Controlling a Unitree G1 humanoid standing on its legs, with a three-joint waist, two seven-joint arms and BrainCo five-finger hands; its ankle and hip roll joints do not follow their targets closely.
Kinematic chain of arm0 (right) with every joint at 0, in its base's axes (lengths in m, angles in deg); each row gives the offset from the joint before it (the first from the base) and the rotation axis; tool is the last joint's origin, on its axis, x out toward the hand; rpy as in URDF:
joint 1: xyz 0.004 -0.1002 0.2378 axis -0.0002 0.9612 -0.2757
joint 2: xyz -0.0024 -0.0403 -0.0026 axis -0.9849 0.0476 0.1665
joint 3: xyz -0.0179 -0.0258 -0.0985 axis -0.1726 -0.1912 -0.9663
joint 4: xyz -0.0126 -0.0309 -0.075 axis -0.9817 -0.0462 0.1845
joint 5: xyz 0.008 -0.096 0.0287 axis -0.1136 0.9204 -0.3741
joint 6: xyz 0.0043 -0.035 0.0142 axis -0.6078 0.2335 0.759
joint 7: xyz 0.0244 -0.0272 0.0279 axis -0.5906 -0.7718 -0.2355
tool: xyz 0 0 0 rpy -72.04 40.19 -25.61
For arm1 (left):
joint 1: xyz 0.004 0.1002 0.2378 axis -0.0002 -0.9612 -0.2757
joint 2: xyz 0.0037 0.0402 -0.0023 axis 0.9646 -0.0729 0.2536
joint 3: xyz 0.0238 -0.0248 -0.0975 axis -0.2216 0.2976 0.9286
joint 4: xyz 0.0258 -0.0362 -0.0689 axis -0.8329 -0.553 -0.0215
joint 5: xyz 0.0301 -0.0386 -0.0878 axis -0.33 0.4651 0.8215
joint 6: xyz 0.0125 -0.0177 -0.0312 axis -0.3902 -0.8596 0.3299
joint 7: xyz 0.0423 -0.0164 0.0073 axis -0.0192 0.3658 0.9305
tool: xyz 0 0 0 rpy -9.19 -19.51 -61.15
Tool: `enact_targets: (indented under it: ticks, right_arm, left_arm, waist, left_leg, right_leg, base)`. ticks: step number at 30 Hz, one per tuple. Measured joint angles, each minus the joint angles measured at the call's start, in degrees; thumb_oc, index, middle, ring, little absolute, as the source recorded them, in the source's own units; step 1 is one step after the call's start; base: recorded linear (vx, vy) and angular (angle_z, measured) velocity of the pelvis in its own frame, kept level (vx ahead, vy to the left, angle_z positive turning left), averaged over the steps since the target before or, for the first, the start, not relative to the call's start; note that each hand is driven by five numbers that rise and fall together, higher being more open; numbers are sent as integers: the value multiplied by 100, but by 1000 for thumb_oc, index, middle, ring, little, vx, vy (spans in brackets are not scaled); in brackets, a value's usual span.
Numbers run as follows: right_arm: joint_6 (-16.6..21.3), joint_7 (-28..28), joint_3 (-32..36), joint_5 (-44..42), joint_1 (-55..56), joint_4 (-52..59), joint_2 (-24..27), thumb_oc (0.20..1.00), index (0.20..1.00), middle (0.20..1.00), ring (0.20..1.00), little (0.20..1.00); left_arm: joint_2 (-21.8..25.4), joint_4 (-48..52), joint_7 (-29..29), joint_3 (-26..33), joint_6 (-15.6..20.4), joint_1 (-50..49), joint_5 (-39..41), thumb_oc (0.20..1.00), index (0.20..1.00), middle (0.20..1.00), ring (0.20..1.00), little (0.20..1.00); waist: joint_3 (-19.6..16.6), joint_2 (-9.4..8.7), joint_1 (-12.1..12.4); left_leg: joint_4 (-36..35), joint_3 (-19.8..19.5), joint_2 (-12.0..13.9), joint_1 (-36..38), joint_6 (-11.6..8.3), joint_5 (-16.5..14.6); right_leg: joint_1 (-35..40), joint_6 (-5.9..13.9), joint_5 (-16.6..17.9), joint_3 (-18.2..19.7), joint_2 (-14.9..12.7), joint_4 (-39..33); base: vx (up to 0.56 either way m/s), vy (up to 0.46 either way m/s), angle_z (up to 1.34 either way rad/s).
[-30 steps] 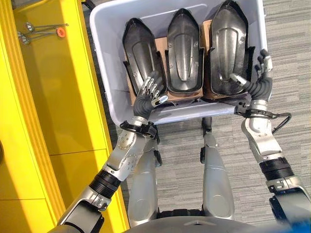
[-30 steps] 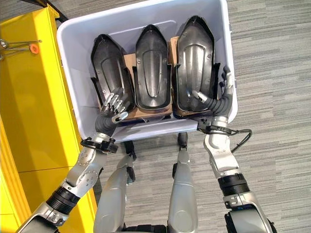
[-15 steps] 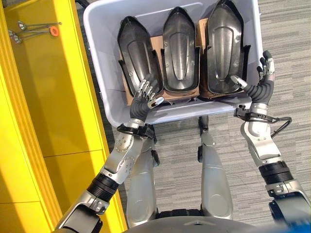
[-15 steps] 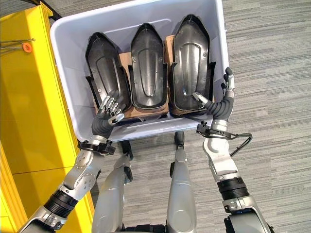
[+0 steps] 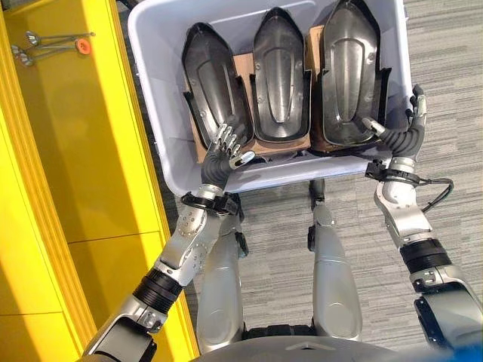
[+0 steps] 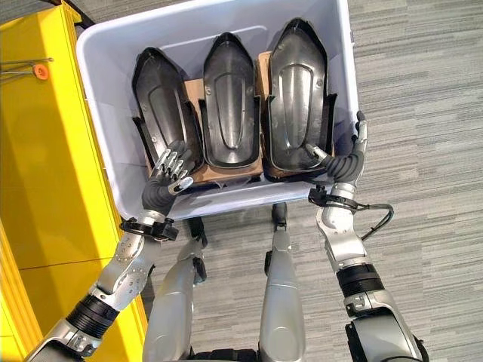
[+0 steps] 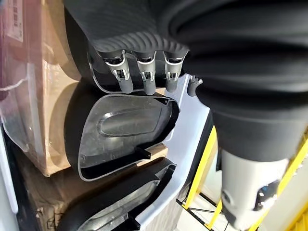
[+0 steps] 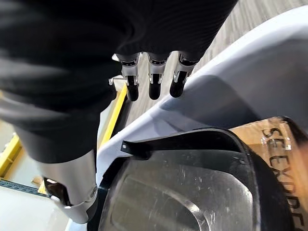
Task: Move parts from the plastic box to the shelf.
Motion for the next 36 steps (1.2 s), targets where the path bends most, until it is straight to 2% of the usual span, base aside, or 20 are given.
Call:
enact_targets:
  ticks: [8,13,22,24,36]
  right_arm:
    - [-99,8,-33,165,-379,-760,24,1000,1000,1000,1000,1000]
    - [-124,-20,-41,164,-418,-820,27,1000,1000,1000,1000,1000]
    - [-133,-23,-50,164,-437,-1039,27,1000,1000,1000,1000,1000]
    - [-134,-21,-111,161,-591,-1444,29,1000,1000,1000,1000,1000]
    - [-121,-27,-261,-186,-1138,-2248,30,1000,1000,1000,1000,1000]
  left_arm:
    - [12,-1,-2,-44,8,22,4,1000,1000,1000,1000,1000]
    - [7,-1,-3,-48,9,22,8,1000,1000,1000,1000,1000]
    - [8,-1,-3,-97,10,28,7,1000,1000,1000,1000,1000]
    - [7,-1,-4,-105,14,38,8,1000,1000,1000,1000,1000]
    - [19,-2,-24,-118,94,61,41,1000,1000,1000,1000,1000]
  waist:
    - [5,10,135]
    - [11,22,189]
    - [14,31,212]
    - [14,40,224]
    - [43,116,241]
  left_leg:
    - [0,1,-13,-7,0,7]
    - [-3,15,-12,-35,-1,7]
    - [-4,12,-19,-42,-1,8]
    - [-5,13,-37,-52,-1,7]
    - [-4,-11,-73,-114,10,17]
  right_leg:
    - [-19,0,0,3,-14,15]
    - [-63,0,-3,14,-11,29]
    - [-70,0,-5,15,-13,32]
    - [-80,0,-5,15,-22,32]
    - [-123,1,-6,14,-36,42]
  base:
    - [0,0,0]
    - [0,0,0]
    - [0,0,0]
    - [0,0,0]
    - [0,0,0]
